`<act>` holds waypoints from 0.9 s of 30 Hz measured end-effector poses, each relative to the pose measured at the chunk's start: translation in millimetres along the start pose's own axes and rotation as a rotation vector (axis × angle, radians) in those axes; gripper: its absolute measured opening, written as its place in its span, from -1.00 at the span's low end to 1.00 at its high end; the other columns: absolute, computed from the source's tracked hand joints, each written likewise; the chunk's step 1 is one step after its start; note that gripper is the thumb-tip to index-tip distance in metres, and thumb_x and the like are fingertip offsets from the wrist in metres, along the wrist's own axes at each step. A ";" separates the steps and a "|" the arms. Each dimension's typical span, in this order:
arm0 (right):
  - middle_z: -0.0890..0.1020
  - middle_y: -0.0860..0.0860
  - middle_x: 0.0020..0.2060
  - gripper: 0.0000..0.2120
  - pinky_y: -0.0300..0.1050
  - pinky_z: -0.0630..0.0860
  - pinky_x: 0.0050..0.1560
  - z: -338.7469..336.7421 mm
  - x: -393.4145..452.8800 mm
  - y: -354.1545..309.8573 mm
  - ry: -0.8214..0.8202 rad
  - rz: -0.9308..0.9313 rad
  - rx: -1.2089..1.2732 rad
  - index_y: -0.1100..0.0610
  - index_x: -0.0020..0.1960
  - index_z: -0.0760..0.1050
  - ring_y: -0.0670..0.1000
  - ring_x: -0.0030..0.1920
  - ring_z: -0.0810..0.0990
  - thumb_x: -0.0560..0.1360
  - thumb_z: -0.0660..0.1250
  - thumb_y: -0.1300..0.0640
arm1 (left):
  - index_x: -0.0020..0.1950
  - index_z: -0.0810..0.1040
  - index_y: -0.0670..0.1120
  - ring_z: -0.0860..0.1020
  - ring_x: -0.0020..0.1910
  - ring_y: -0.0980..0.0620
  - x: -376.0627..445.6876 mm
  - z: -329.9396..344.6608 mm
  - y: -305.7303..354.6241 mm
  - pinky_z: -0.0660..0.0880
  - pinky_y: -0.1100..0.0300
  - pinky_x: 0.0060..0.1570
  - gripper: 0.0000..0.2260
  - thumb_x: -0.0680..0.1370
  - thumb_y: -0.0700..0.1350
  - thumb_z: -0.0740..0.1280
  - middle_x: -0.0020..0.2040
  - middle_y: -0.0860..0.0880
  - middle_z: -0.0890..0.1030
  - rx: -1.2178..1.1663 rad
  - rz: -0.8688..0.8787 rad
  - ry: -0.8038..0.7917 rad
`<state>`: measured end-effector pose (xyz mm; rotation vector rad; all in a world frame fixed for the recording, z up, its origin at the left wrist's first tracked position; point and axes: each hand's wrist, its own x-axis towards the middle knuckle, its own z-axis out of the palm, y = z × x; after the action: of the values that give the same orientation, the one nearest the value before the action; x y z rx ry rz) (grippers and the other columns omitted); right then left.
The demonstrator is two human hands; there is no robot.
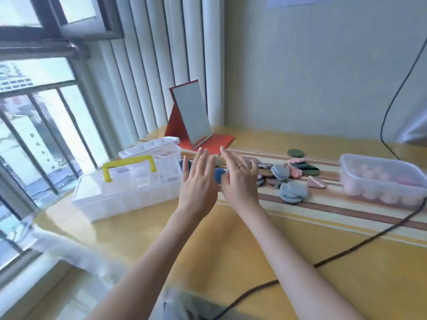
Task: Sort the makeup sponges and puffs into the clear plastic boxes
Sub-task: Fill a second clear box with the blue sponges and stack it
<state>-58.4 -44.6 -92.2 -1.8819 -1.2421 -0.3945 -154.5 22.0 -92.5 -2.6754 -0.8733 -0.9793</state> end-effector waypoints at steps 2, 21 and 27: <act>0.53 0.10 0.31 -0.47 0.28 0.11 0.44 21.3 7.1 -27.5 -0.069 -0.034 0.102 0.07 0.46 0.34 0.15 0.39 0.39 0.49 0.05 0.14 | 0.34 0.39 -0.17 0.29 0.46 -0.07 -9.1 -12.8 -32.3 0.09 -0.14 0.44 -0.55 0.47 -0.12 0.11 0.41 -0.17 0.40 0.090 -0.046 0.098; 0.28 0.10 0.49 -0.56 0.10 0.35 0.35 124.2 117.4 -90.9 -0.406 0.017 0.029 -0.08 0.47 0.28 0.19 0.42 0.32 0.59 0.13 0.10 | 0.37 0.34 0.01 0.29 0.41 -0.03 -4.7 -39.7 -119.1 0.10 -0.11 0.30 -0.37 0.50 0.33 -0.15 0.37 -0.06 0.44 0.065 -0.490 -0.129; 0.41 0.13 0.38 -0.59 0.04 0.41 0.21 136.1 129.2 -77.2 -0.279 0.228 0.138 0.06 0.45 0.29 0.20 0.32 0.42 0.63 0.07 -0.01 | 0.27 0.38 -0.20 0.39 0.25 -0.22 59.3 -50.4 -164.9 0.31 -0.04 0.17 -0.57 0.60 0.11 0.10 0.24 -0.24 0.49 -0.171 -0.854 -0.045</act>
<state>-89.4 152.7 -56.1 -1.9774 -1.1803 0.0768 -240.1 167.6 -23.7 -2.4391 -2.1112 -1.1602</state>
